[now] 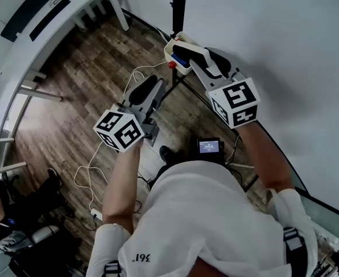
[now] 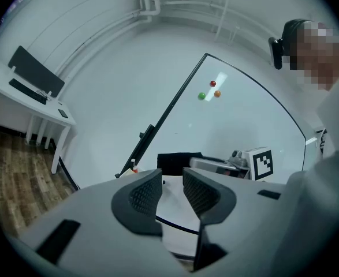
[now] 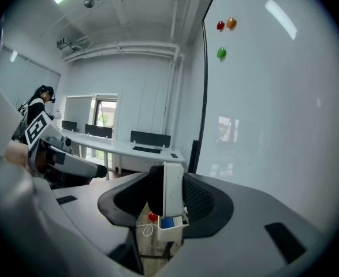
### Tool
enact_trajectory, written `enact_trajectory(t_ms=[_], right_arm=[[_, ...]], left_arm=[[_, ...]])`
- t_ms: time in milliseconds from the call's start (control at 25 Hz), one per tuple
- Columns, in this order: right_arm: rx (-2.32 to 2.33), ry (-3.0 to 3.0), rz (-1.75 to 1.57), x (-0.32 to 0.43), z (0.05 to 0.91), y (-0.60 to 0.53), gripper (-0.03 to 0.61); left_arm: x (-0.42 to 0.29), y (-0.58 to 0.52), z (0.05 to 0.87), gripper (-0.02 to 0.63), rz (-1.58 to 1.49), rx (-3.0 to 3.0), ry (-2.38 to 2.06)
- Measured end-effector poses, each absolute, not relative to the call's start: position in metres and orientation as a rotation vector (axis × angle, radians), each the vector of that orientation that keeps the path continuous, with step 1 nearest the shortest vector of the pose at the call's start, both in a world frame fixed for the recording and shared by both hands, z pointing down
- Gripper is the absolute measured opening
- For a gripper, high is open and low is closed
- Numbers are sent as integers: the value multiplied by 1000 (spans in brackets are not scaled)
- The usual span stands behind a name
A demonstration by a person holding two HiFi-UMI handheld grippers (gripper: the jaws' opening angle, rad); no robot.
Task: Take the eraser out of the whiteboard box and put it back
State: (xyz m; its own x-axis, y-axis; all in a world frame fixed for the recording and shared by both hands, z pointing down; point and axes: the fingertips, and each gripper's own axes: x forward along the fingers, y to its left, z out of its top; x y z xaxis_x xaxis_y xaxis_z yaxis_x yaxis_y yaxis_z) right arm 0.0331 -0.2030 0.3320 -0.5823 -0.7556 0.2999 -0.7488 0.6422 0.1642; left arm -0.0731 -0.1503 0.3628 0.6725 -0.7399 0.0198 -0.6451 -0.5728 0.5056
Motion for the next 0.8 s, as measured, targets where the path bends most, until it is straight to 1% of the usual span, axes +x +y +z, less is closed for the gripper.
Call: enact_trajectory(t_ms=[360, 800], right_arm=[[1217, -2591, 24, 43, 315, -183, 192], [1257, -2664, 82, 55, 299, -160, 192]], left_arm=[[-69, -130, 341, 118, -316, 2412, -1054], [-78, -106, 339, 118, -322, 2392, -1071]])
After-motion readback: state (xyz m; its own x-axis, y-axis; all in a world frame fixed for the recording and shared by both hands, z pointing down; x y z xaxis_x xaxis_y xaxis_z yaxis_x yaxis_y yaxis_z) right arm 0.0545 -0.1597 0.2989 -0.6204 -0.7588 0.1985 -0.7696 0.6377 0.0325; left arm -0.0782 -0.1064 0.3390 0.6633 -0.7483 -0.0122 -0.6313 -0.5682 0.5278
